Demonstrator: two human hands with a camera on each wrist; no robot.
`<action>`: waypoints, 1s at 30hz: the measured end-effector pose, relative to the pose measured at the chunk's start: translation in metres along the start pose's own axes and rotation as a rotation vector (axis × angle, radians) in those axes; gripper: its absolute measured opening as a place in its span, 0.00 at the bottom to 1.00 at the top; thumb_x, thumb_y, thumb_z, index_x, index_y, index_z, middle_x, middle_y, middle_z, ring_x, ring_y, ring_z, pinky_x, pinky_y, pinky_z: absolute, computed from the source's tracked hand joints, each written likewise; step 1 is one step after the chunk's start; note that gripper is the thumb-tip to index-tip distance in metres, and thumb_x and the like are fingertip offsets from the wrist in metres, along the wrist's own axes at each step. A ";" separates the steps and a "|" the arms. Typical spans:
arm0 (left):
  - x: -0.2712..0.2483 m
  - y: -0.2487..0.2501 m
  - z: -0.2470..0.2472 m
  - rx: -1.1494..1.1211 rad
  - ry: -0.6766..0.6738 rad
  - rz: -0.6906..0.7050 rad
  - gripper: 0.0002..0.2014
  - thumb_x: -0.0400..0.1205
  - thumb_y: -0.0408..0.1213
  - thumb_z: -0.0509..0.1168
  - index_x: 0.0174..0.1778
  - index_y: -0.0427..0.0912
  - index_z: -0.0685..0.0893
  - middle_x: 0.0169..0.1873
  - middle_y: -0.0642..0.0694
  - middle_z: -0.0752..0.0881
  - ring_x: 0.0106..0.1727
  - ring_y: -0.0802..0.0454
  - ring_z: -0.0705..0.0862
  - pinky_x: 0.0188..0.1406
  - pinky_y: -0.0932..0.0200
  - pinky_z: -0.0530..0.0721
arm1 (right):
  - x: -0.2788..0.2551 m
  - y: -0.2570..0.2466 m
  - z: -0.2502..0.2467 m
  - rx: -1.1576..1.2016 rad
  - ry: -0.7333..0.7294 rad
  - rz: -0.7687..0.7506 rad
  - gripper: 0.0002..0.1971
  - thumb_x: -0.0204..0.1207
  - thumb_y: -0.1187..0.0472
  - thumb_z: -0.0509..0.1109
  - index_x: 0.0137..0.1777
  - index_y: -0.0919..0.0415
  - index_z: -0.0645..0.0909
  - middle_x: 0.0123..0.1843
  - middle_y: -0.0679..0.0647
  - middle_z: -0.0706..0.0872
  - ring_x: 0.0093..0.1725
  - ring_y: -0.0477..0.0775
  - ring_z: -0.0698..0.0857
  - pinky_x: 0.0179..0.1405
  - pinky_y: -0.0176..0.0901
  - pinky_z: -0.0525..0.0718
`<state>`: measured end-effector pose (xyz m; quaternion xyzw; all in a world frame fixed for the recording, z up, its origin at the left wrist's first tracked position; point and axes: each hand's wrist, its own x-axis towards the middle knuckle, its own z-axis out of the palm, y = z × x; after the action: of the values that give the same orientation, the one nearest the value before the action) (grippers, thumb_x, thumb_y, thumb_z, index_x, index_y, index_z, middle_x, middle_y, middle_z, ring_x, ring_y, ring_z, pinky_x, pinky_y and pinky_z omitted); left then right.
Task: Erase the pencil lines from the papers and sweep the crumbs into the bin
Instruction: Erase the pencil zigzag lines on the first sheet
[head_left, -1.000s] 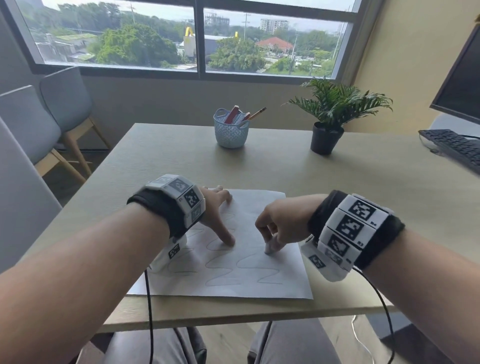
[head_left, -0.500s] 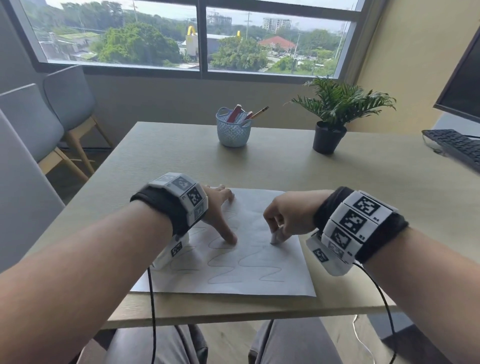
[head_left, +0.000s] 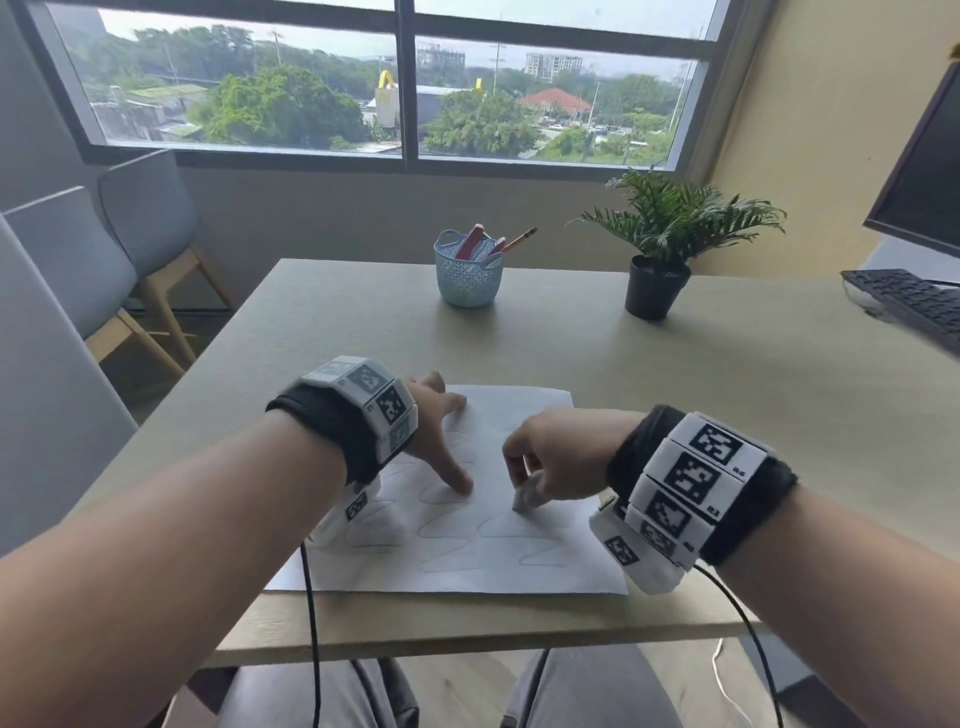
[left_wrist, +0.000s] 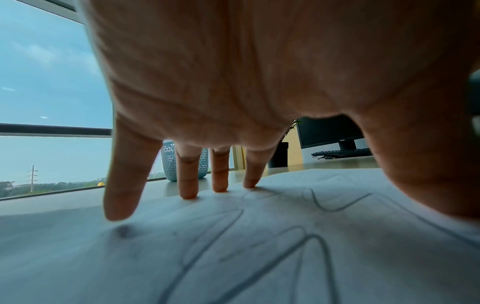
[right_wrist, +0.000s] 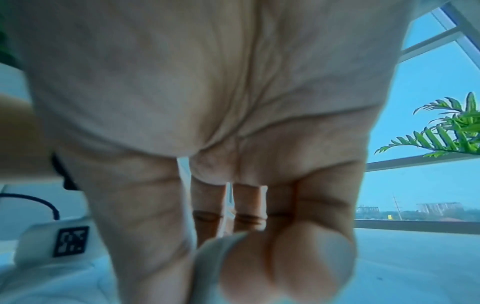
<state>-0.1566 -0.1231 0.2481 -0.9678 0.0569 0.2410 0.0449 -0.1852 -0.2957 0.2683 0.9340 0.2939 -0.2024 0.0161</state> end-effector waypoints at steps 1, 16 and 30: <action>0.001 -0.001 -0.001 -0.019 0.002 -0.007 0.58 0.61 0.73 0.70 0.83 0.58 0.51 0.81 0.56 0.55 0.80 0.47 0.62 0.76 0.43 0.64 | 0.004 0.000 -0.003 -0.011 0.012 0.016 0.11 0.76 0.50 0.73 0.52 0.55 0.85 0.48 0.48 0.82 0.44 0.50 0.78 0.31 0.37 0.72; 0.002 -0.007 0.001 -0.013 -0.064 -0.024 0.61 0.59 0.75 0.69 0.82 0.64 0.41 0.83 0.57 0.40 0.84 0.48 0.47 0.80 0.41 0.50 | 0.021 -0.008 -0.009 -0.101 0.035 0.051 0.08 0.77 0.55 0.72 0.51 0.58 0.86 0.49 0.51 0.87 0.44 0.52 0.80 0.34 0.38 0.73; 0.002 -0.007 0.001 -0.025 -0.041 0.001 0.58 0.60 0.73 0.71 0.82 0.61 0.49 0.84 0.56 0.47 0.83 0.47 0.54 0.79 0.41 0.57 | 0.019 -0.014 -0.001 -0.169 0.045 0.017 0.02 0.76 0.62 0.68 0.42 0.57 0.81 0.46 0.53 0.86 0.41 0.55 0.80 0.29 0.37 0.74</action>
<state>-0.1543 -0.1163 0.2469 -0.9631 0.0533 0.2618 0.0339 -0.1783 -0.2733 0.2633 0.9361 0.3025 -0.1554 0.0901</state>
